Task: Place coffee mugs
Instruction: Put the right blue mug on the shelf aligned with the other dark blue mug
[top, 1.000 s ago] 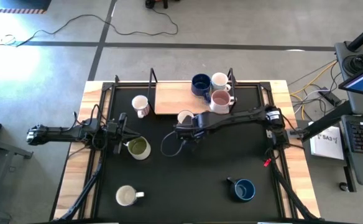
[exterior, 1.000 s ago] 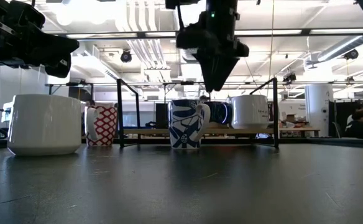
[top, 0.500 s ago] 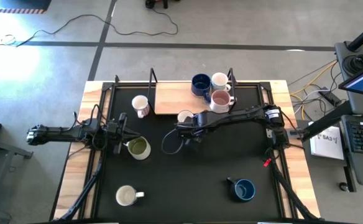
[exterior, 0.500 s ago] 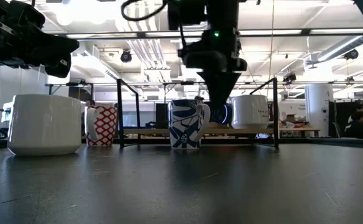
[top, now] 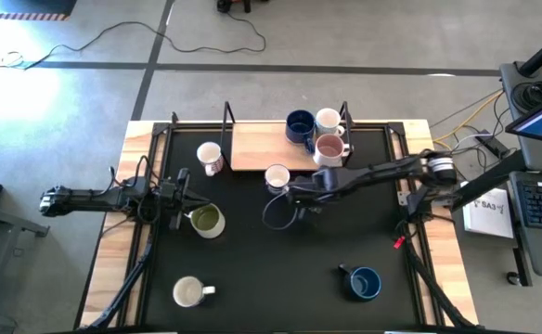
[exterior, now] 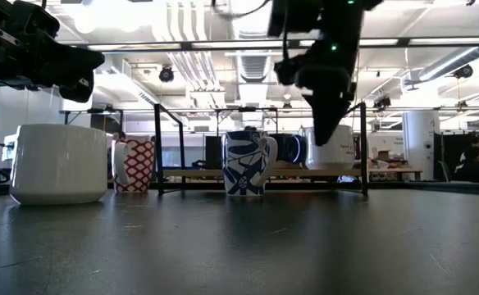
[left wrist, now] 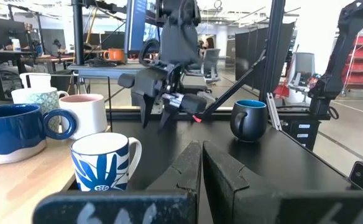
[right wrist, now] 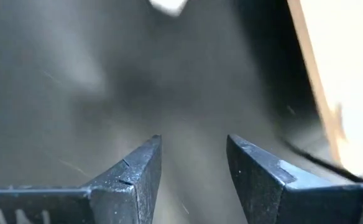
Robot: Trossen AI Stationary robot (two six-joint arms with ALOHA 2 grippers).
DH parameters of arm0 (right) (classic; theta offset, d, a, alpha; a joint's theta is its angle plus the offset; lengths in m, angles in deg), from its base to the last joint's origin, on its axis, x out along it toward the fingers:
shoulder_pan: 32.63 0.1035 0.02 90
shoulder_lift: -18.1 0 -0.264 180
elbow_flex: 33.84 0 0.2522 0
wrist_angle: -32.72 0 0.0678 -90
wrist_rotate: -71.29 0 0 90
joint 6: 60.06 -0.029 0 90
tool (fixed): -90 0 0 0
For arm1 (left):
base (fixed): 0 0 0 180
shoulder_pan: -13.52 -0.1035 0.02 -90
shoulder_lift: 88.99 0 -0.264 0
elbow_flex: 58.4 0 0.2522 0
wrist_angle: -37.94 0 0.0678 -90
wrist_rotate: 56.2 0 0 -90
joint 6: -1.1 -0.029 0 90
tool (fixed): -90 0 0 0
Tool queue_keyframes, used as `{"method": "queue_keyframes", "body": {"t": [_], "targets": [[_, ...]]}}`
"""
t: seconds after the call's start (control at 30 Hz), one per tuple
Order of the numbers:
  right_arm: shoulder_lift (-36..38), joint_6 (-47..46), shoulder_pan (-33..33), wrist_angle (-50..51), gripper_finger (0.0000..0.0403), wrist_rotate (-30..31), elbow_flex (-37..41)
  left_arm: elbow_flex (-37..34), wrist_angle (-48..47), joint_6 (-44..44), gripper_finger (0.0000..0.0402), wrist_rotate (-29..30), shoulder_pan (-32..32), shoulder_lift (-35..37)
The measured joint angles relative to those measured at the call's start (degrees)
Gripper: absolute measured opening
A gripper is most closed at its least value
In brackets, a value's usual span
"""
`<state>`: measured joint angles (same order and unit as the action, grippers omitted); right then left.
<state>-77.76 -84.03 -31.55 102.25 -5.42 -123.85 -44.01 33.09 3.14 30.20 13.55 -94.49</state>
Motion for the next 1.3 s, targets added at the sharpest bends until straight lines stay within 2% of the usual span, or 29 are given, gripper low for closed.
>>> {"method": "queue_keyframes", "body": {"t": [0.17, 0.27, 0.4, 0.53, 0.9, 1.1, 1.3], "targets": [[8.38, -1.95, 0.13, -21.99, 0.0169, -1.22, 11.67, 0.0, 0.01, 0.0, 0.0, 0.01, 0.0, -0.04], [11.69, -6.27, 0.13, -31.25, 0.0169, -1.14, 18.0, 0.0, 0.01, 0.02, 0.0, 0.01, 0.0, -0.04], [13.16, -11.21, 0.31, -44.2, 0.0169, 4.51, 25.5, 0.0, 0.0, 0.0, 0.0, 0.0, 0.0, -0.04], [12.22, -12.06, 0.42, -56.13, 0.0169, 4.72, 30.15, 0.0, 0.0, 0.0, 0.0, 0.02, -0.01, -0.04], [8.86, -8.37, 0.39, -63.64, 0.0169, 5.06, 30.7, 0.0, -0.04, 0.01, 0.0, 0.01, 0.0, -0.13], [5.97, -7.51, 0.17, -65.36, 0.0169, 9.88, 30.7, 0.0, 0.03, 0.0, 0.0, 0.02, -0.02, -0.2], [1.62, -5.63, 0.28, -73.71, 0.0166, 9.84, 30.68, 0.0, 0.0, 0.0, 0.0, 0.0, 0.0, -0.2]]}}
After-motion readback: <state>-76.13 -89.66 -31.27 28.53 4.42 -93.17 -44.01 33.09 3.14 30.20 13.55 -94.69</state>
